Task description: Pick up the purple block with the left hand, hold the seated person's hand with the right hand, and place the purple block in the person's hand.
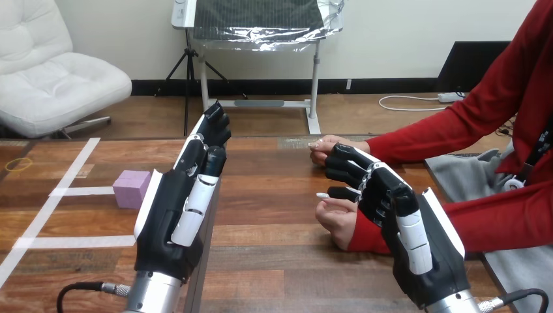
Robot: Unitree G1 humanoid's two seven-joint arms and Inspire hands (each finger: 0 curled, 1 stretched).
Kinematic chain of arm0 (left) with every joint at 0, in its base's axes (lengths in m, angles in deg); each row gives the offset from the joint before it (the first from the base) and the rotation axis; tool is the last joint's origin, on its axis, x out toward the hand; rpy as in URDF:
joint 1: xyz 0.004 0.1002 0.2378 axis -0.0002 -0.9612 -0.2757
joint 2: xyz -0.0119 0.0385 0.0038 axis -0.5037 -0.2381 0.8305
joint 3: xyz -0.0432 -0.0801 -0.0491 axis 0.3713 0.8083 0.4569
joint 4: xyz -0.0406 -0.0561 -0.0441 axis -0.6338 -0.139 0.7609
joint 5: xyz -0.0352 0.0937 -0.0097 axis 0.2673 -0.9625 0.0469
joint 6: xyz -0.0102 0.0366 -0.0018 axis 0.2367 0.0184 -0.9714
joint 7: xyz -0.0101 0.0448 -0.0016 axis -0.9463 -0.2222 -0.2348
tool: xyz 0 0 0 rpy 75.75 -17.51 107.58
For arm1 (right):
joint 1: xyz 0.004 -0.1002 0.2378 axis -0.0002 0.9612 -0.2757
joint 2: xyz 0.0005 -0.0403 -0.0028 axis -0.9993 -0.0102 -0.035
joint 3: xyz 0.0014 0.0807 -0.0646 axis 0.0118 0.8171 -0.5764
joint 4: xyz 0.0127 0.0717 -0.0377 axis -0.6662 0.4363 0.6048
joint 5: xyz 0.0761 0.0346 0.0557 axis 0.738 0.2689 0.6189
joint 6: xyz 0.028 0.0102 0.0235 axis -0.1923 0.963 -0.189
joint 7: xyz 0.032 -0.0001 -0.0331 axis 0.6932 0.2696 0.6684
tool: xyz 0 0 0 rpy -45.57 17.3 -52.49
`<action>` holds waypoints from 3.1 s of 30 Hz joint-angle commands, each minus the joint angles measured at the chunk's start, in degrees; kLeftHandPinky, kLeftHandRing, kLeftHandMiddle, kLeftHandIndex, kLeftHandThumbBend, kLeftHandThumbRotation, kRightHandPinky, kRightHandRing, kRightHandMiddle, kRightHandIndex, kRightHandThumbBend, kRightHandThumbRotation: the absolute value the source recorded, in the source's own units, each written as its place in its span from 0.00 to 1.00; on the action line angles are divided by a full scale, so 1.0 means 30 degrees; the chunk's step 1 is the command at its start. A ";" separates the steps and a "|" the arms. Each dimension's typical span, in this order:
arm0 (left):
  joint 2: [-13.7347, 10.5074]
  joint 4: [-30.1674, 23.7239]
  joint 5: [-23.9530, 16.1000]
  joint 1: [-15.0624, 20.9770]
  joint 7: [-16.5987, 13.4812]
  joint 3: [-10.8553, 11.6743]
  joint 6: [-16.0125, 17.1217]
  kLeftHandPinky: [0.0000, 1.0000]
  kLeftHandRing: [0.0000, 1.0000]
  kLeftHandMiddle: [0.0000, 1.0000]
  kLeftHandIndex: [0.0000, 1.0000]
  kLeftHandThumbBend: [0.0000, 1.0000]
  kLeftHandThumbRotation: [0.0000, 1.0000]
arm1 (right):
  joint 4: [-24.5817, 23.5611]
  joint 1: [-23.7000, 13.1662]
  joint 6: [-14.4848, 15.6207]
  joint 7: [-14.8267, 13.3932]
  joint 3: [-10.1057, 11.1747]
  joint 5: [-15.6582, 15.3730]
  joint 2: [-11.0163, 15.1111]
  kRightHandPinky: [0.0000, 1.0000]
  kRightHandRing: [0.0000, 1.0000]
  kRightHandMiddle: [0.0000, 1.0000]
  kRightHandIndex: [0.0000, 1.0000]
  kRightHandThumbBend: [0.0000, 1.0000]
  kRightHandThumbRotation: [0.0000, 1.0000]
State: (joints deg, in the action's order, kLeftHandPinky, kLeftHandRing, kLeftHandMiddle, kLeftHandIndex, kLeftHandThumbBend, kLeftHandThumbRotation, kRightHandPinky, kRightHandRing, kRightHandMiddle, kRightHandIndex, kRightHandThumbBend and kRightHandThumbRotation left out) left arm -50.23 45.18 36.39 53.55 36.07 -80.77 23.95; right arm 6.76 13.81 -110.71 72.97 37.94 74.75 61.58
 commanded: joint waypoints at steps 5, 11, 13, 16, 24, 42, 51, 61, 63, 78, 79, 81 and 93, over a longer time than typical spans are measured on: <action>-0.0001 -0.0158 0.0238 0.1253 0.0028 0.0118 0.0066 0.97 0.95 0.95 0.94 0.49 0.81 | -0.0459 -0.1089 -0.0107 0.0010 0.0110 0.0187 0.0023 0.78 0.84 0.84 0.84 0.82 1.00; -0.0100 -0.0151 -0.0149 0.1390 -0.0295 0.0201 -0.0100 0.98 0.95 0.95 0.94 0.52 0.81 | -0.0413 -0.1128 -0.0139 -0.0023 0.0139 0.0213 -0.0016 0.78 0.84 0.83 0.84 0.82 1.00; -0.0245 0.0018 -0.0232 0.1628 -0.0309 0.0284 -0.0047 0.98 0.95 0.94 0.94 0.53 0.81 | -0.0382 -0.1138 -0.0178 -0.0063 0.0157 0.0189 -0.0039 0.78 0.84 0.83 0.84 0.82 1.00; -0.0490 0.0461 -0.0540 0.2086 -0.0416 0.0454 0.0235 0.98 0.94 0.93 0.93 0.54 0.80 | -0.0390 -0.1128 -0.0145 -0.0154 0.0175 0.0124 -0.0064 0.78 0.83 0.83 0.83 0.82 1.00; -0.1170 0.2118 -0.1238 0.3902 -0.0837 0.1134 0.0512 0.84 0.90 0.90 0.88 0.52 0.77 | -0.0256 -0.1158 -0.0289 -0.0187 0.0184 0.0137 -0.0131 0.77 0.83 0.82 0.83 0.82 1.00; -0.3509 0.8418 -0.4063 0.8708 -0.2482 0.1707 0.2326 0.84 0.92 0.92 0.90 0.51 0.76 | -0.0268 -0.1165 -0.0330 -0.0455 0.0145 -0.0002 -0.0304 0.76 0.81 0.81 0.82 0.83 1.00; -0.4466 1.2235 -0.4880 1.1365 -0.3176 0.1626 0.3204 0.87 0.92 0.93 0.90 0.51 0.75 | -0.0258 -0.1226 -0.0336 -0.0301 0.0151 0.0171 -0.0206 0.76 0.82 0.82 0.82 0.82 1.00; -0.5376 1.5591 -0.6041 1.3857 -0.3864 0.1218 0.2670 0.88 0.93 0.94 0.91 0.51 0.72 | -0.0249 -0.1316 -0.0312 -0.0249 0.0195 0.0179 -0.0108 0.77 0.83 0.82 0.82 0.82 1.00; -0.5518 1.6164 -0.6265 1.4264 -0.3966 0.1130 0.2570 0.88 0.94 0.95 0.92 0.50 0.71 | -0.0291 -0.1311 -0.0267 -0.0246 0.0202 0.0181 -0.0081 0.77 0.83 0.83 0.83 0.83 1.00; -0.6428 1.9544 -0.8104 1.6814 -0.4605 0.0288 0.1322 0.89 0.95 0.97 0.94 0.51 0.67 | -0.0436 -0.1310 -0.0070 -0.0183 0.0271 0.0339 0.0019 0.78 0.83 0.83 0.83 0.83 1.00; -0.6469 1.9717 -0.8228 1.6953 -0.4688 0.0235 0.1268 0.91 0.95 0.97 0.94 0.51 0.66 | -0.0432 -0.1311 -0.0069 -0.0174 0.0277 0.0351 0.0024 0.78 0.83 0.83 0.83 0.83 1.00; -0.6571 2.0069 -0.8454 1.7254 -0.4802 0.0099 0.1066 0.93 0.95 0.97 0.94 0.52 0.65 | -0.0393 -0.1324 -0.0128 -0.0154 0.0289 0.0357 0.0035 0.78 0.83 0.83 0.83 0.83 1.00; -0.7227 2.1453 -1.0483 1.8785 -0.6012 -0.1194 -0.0346 1.00 0.97 0.97 0.95 0.50 0.65 | -0.0283 -0.1333 -0.0251 -0.0114 0.0332 0.0312 0.0041 0.78 0.83 0.82 0.83 0.82 1.00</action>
State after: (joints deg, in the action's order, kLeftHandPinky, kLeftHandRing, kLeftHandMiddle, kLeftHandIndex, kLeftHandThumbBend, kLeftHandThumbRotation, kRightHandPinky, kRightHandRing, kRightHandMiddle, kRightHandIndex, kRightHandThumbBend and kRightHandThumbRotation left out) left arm -68.84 106.64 8.39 99.19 21.17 -81.22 24.43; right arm 6.79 13.82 -110.65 72.62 38.00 74.66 61.58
